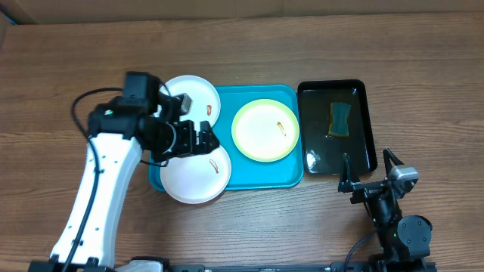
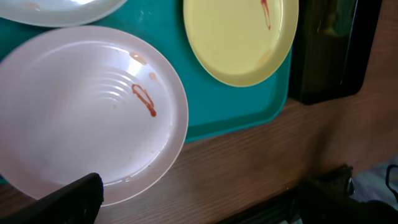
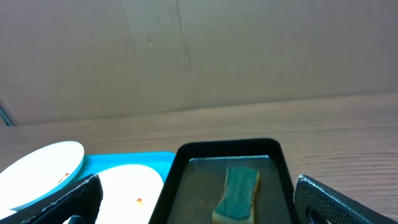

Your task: Clean dirty plates on tray and stack at the side

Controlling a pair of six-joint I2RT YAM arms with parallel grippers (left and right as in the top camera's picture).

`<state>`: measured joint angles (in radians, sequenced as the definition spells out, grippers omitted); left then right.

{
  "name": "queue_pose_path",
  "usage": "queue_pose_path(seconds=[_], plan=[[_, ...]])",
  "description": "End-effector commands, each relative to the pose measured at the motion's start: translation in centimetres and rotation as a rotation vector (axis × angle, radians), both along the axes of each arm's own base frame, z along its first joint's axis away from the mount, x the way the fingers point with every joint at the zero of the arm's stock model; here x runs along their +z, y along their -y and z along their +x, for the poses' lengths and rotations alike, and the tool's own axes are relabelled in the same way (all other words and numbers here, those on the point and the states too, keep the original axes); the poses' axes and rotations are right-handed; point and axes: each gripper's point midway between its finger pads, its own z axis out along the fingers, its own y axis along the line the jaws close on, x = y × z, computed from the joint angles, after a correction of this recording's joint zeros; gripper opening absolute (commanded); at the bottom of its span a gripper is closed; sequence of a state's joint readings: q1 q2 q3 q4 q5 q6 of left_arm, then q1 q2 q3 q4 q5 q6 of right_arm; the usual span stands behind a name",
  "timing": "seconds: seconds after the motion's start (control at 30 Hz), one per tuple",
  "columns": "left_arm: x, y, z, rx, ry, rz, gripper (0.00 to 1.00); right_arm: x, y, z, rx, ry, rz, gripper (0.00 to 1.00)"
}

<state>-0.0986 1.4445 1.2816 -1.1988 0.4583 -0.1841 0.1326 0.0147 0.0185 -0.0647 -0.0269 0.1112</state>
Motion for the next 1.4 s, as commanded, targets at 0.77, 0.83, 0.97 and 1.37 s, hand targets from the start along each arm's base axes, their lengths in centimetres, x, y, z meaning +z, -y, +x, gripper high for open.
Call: queue_pose_path(seconds=[0.77, 0.83, 0.97, 1.37], plan=[[-0.1, 2.2, 0.5, -0.097, 0.060, -0.001, 1.00, 13.3, -2.9, 2.7, 0.128, -0.537, 0.036, 1.00], [-0.1, 2.3, 0.7, -0.097, 0.069, -0.003, 1.00, 12.6, -3.0, 4.0, 0.127, -0.705, 0.006, 1.00], [0.4, 2.6, 2.1, -0.052, 0.108, -0.027, 1.00, 11.4, -4.3, 6.5, 0.168, -0.953, 0.020, 1.00], [-2.1, 3.2, 4.2, 0.018, 0.146, 0.187, 0.57, 6.1, -4.0, 10.7, 0.121, -1.144, -0.040, 0.82]])
